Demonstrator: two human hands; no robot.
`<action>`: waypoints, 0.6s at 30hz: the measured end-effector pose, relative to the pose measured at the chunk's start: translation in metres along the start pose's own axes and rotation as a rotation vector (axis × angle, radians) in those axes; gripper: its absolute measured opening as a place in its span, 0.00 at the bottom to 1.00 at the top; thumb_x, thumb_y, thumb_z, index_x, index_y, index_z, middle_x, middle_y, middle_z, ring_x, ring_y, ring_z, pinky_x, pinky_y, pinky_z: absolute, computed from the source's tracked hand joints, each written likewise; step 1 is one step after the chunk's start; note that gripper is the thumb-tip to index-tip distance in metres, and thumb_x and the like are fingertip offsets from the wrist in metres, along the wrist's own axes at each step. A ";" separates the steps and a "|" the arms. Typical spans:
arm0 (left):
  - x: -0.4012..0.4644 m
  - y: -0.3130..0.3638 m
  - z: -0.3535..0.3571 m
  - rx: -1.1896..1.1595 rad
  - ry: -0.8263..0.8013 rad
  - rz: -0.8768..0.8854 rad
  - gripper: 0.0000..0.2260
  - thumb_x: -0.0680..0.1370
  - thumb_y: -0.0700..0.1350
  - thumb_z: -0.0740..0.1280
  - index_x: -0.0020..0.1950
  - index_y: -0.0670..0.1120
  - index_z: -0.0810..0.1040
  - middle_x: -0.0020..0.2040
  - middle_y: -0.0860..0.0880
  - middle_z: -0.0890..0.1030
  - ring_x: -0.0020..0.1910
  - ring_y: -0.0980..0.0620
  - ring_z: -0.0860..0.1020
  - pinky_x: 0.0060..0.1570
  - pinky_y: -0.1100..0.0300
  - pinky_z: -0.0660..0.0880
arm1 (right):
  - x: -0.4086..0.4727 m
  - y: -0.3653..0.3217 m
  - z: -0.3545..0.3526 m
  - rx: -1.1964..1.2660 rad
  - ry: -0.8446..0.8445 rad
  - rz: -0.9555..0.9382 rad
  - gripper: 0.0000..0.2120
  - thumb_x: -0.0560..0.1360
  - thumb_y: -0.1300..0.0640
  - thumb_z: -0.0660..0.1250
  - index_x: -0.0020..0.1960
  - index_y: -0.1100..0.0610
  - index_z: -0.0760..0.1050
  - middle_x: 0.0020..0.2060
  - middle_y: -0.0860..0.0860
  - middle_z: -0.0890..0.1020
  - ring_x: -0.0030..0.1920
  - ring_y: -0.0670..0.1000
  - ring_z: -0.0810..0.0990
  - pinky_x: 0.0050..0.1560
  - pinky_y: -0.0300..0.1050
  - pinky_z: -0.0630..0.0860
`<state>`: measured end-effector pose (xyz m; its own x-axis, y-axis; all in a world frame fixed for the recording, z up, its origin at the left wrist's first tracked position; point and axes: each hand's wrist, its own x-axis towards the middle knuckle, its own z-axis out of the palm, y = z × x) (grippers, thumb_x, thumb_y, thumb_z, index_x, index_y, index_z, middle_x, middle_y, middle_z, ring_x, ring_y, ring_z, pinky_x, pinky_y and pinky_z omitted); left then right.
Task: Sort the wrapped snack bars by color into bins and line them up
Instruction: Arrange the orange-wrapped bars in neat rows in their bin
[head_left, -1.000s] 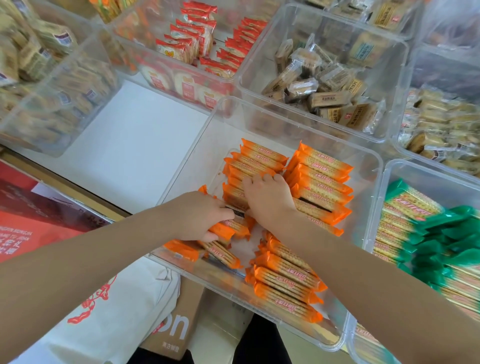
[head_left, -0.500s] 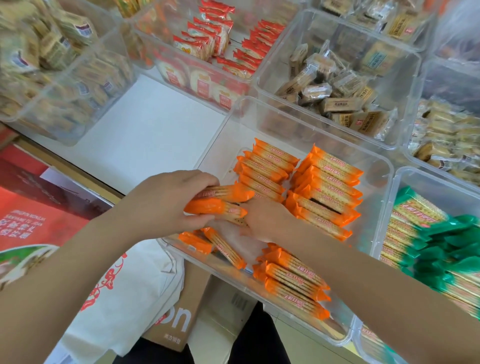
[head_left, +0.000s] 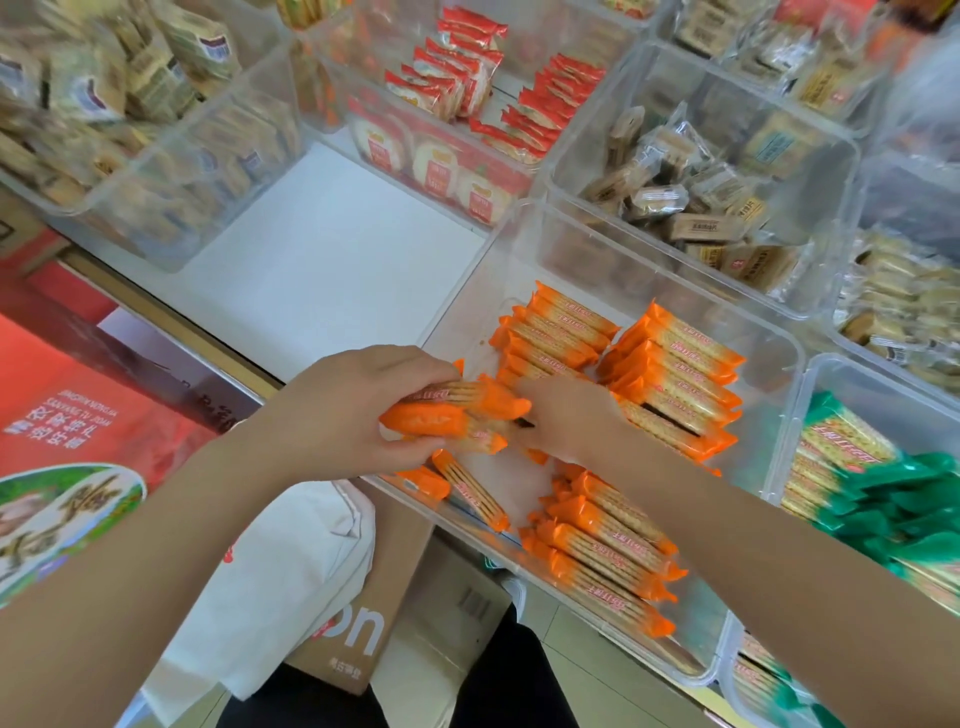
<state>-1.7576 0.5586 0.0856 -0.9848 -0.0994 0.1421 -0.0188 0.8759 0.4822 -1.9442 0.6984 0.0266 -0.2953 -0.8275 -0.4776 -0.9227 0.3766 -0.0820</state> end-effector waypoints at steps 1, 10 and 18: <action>0.002 0.001 0.001 0.019 -0.026 0.026 0.19 0.70 0.58 0.63 0.59 0.52 0.72 0.48 0.54 0.79 0.44 0.56 0.75 0.40 0.66 0.72 | -0.004 0.005 -0.007 0.011 0.036 0.014 0.11 0.76 0.47 0.62 0.47 0.54 0.67 0.42 0.51 0.76 0.45 0.55 0.78 0.35 0.47 0.71; 0.067 0.020 0.055 0.397 -0.595 0.081 0.22 0.77 0.52 0.63 0.69 0.51 0.64 0.61 0.48 0.73 0.58 0.47 0.72 0.53 0.51 0.72 | -0.008 0.013 -0.009 -0.124 0.106 0.079 0.09 0.77 0.51 0.62 0.48 0.56 0.68 0.39 0.50 0.76 0.36 0.54 0.75 0.24 0.42 0.60; 0.092 0.023 0.085 0.446 -0.654 0.028 0.24 0.77 0.54 0.62 0.69 0.46 0.64 0.60 0.45 0.73 0.56 0.44 0.74 0.51 0.51 0.74 | -0.023 0.024 -0.023 0.074 0.184 0.129 0.17 0.73 0.47 0.65 0.55 0.57 0.69 0.51 0.53 0.77 0.52 0.56 0.77 0.37 0.45 0.66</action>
<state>-1.8633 0.6097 0.0364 -0.8851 0.1023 -0.4540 0.0767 0.9943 0.0746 -1.9649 0.7173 0.0557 -0.4562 -0.8298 -0.3215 -0.8557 0.5082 -0.0976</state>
